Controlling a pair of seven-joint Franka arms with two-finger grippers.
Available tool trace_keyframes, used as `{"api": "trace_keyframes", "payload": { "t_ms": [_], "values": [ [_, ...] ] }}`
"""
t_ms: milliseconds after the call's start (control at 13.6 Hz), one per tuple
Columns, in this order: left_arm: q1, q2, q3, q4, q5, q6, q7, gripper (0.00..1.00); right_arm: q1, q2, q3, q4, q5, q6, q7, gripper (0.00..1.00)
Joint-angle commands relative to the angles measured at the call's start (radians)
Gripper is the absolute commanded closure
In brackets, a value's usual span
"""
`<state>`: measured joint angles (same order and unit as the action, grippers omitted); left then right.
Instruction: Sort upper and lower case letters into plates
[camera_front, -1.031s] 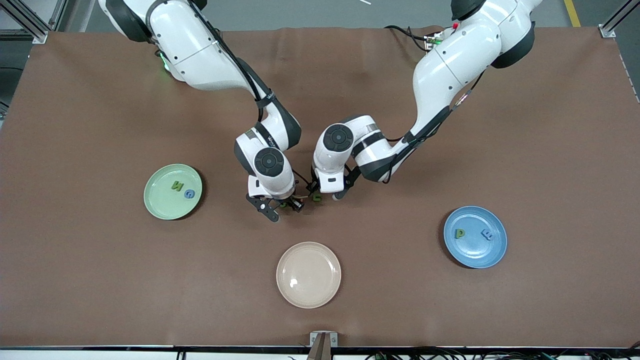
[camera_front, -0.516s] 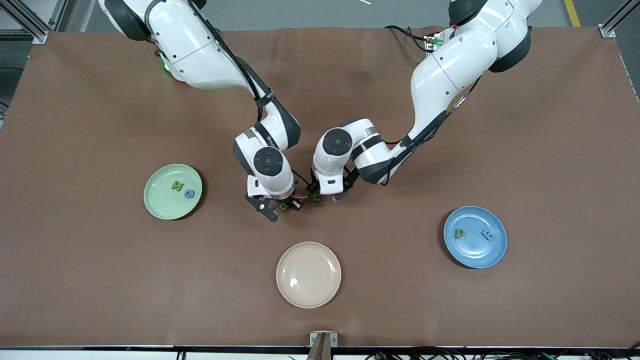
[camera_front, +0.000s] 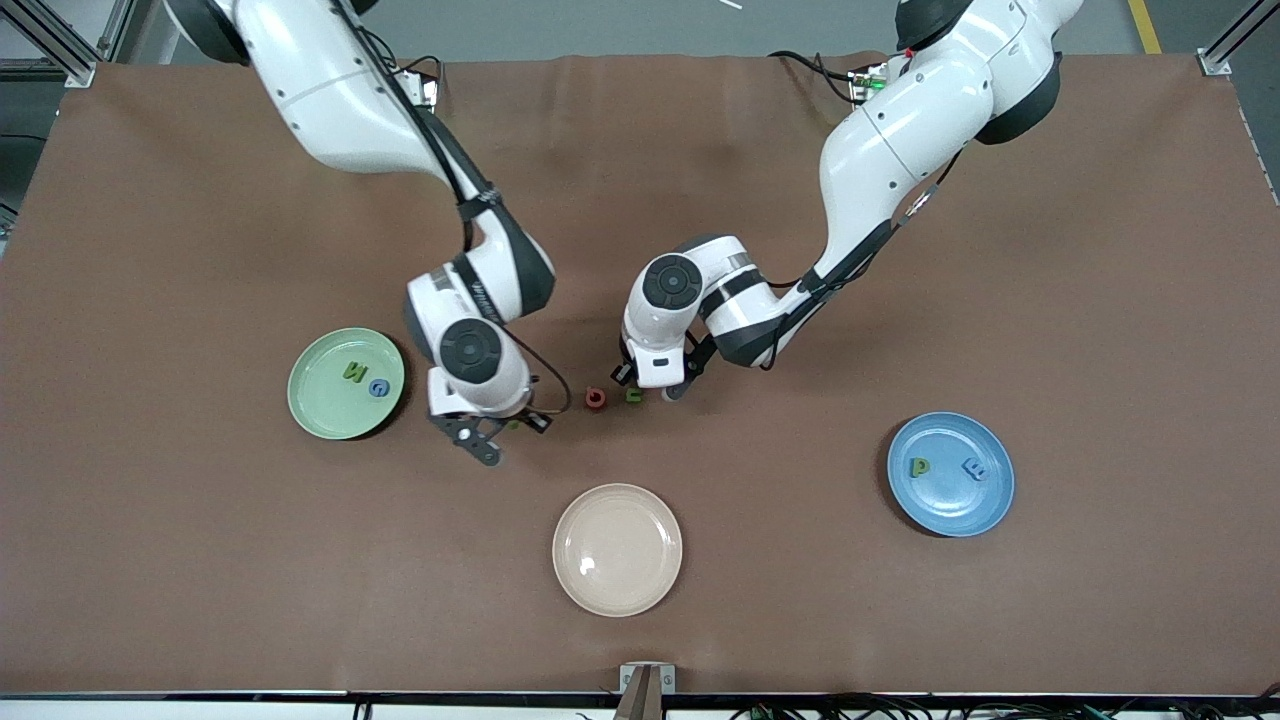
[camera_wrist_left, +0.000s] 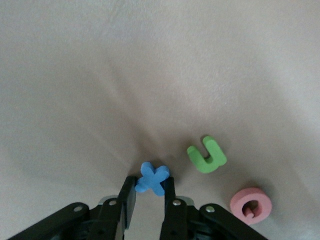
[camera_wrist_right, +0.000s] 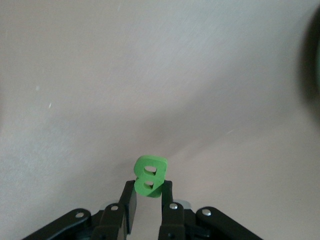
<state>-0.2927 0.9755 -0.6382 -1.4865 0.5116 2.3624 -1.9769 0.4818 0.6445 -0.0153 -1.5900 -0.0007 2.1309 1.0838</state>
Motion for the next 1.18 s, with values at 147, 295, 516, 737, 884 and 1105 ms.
{"api": "trace_keyframes", "payload": {
  "t_ms": [147,295,516,737,884,1105],
  "values": [
    [0.006,-0.026,0.040,0.015,-0.001,-0.006,0.003,0.97,-0.196,-0.293,0.018,-0.354,-0.015,0.046,-0.339,1.00],
    [0.010,-0.047,0.040,0.012,-0.002,-0.031,0.003,0.99,-0.280,-0.357,0.017,-0.442,-0.015,0.072,-0.496,1.00],
    [0.032,-0.083,0.035,0.008,-0.002,-0.084,0.003,1.00,-0.385,-0.385,0.017,-0.519,-0.015,0.119,-0.671,1.00],
    [0.065,-0.132,0.034,0.006,-0.002,-0.165,0.015,1.00,-0.468,-0.382,0.018,-0.623,-0.013,0.281,-0.804,0.99],
    [0.108,-0.162,0.032,0.003,-0.002,-0.205,0.064,1.00,-0.520,-0.373,0.018,-0.643,-0.013,0.329,-0.878,0.99],
    [0.200,-0.205,0.032,-0.020,-0.002,-0.219,0.205,1.00,-0.557,-0.342,0.020,-0.645,-0.009,0.342,-0.926,0.99]
  ]
}}
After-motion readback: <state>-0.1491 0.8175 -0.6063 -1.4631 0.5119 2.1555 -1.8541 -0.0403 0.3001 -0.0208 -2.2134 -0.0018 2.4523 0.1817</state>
